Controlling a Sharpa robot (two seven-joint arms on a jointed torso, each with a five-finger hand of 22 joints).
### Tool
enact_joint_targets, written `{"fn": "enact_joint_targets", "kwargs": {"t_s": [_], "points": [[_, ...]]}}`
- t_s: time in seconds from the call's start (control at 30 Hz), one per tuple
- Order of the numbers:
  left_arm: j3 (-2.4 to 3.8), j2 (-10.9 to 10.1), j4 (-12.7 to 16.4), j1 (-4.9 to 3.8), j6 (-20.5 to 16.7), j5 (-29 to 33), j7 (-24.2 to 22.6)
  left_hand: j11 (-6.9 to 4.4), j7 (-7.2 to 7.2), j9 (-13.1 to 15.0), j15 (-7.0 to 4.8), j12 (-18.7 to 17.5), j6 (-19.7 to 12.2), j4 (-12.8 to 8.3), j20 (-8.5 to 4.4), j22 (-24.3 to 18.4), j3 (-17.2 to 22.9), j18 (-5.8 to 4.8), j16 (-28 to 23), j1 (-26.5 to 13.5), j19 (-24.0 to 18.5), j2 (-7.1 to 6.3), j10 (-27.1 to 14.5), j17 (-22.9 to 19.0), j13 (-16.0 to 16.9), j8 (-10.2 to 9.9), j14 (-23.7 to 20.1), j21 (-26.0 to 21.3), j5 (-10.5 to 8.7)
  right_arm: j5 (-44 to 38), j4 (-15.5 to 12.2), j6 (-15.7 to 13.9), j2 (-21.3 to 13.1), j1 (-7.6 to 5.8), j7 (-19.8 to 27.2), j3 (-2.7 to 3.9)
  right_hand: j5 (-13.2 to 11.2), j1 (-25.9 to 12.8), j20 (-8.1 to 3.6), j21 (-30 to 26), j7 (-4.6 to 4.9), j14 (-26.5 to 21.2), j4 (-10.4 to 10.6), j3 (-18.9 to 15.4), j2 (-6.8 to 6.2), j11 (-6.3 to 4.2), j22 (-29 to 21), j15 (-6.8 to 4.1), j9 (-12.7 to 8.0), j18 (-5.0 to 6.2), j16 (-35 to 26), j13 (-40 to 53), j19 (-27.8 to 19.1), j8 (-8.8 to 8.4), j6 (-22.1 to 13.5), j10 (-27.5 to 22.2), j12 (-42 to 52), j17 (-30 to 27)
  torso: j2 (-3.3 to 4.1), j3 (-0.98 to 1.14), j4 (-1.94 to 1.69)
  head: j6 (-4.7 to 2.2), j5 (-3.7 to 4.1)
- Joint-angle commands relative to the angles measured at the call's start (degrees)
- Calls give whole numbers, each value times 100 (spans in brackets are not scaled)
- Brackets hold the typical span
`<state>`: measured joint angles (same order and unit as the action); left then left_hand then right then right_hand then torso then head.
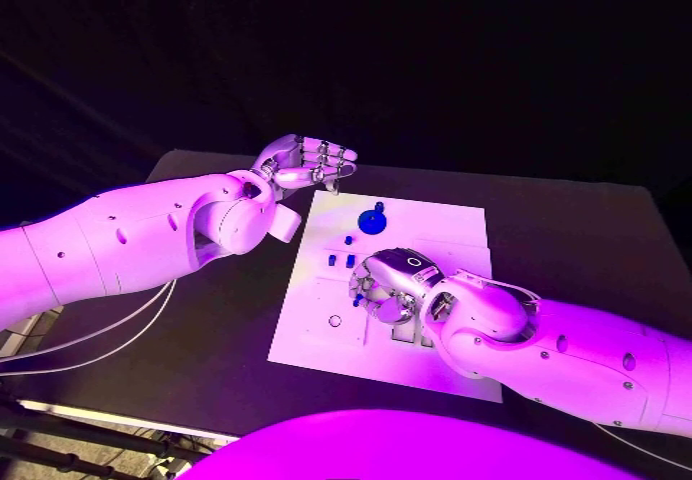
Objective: Assemble the parts on the task board
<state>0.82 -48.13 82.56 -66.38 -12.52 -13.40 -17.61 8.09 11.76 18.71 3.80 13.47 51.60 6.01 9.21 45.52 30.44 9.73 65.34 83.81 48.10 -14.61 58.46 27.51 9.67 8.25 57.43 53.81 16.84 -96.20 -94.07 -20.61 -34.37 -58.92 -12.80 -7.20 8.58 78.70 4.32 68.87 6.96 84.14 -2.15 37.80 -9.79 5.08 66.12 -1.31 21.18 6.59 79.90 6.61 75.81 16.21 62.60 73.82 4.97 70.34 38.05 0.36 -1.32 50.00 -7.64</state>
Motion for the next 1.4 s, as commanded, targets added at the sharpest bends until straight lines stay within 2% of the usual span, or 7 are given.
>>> {"fn": "enact_joint_targets", "kwargs": {"t_s": [0.03,0.3,0.8,0.93,1.07,1.2,1.4], "points": [[4,1,10,-7,111,-2,-7,3,3,-9,0,17,-44,-21,-3,5,-4,71,-28,33,-54,45,-41,-6,4,-16,-55,-40,20,-149,4,5,14,9,-70,0,33,-4,5,-31,26,252,7,24,33,-217,-3,-20,9,-74,28,107,-42,21,-11,241,16,-6,4,-1,-3,0,6],[4,-11,15,-8,131,-10,18,3,3,-9,0,17,-44,-21,-3,5,-4,71,-28,33,-54,45,-41,-6,4,-16,-55,-40,20,-191,12,123,33,12,-88,0,33,-4,5,-31,26,252,7,24,33,-217,-3,-20,9,-74,28,107,-42,21,-11,241,16,-6,0,-4,-4,0,-6],[4,-12,22,-9,151,-26,40,8,6,-13,6,25,-57,-25,2,9,-8,71,-23,35,-59,55,-62,-7,5,-19,-59,-39,18,-346,47,687,158,17,-7,-40,-2,-42,14,-67,36,246,9,8,24,-207,-29,-11,37,-65,26,121,-75,22,-35,215,-8,-27,-1,0,-1,0,-8],[4,-15,22,-9,155,-33,47,8,6,-13,6,25,-57,-25,2,9,-8,71,-23,35,-59,55,-62,-7,5,-19,-59,-39,18,-347,61,559,167,22,10,-56,-27,-110,30,-91,42,241,35,-50,7,-197,-39,2,66,-61,27,132,-99,21,-70,172,-42,-42,0,1,-2,0,-6],[4,-18,18,-10,174,-37,59,8,6,-13,6,25,-57,-25,2,9,-8,71,-23,35,-59,55,-62,-7,5,-19,-59,-39,18,-340,68,279,151,32,-20,-62,68,-261,75,-176,87,235,111,-181,-93,-134,-97,58,75,-49,39,115,-156,-66,-253,-38,-140,-54,-7,-2,2,0,-3],[4,-15,15,-10,206,-43,77,9,7,-14,8,30,-57,-25,4,10,-10,71,-22,34,-61,60,-66,-8,6,-17,-61,-39,17,-334,70,74,132,40,-43,-64,120,-317,165,-350,167,201,153,-201,-230,-3,-238,165,89,-15,12,8,-255,-133,-401,-575,-143,-158,-6,-1,2,0,-3],[4,-10,7,-10,234,-47,93,9,7,-14,8,32,-58,-25,5,10,-11,71,-21,33,-62,62,-66,-8,7,-17,-61,-39,16,-315,15,-151,68,46,-2,-65,135,-305,252,-591,207,139,176,-212,-346,95,-434,248,45,40,-58,-108,-395,-296,-701,-1093,-98,-347,-8,5,2,0,5]]}}
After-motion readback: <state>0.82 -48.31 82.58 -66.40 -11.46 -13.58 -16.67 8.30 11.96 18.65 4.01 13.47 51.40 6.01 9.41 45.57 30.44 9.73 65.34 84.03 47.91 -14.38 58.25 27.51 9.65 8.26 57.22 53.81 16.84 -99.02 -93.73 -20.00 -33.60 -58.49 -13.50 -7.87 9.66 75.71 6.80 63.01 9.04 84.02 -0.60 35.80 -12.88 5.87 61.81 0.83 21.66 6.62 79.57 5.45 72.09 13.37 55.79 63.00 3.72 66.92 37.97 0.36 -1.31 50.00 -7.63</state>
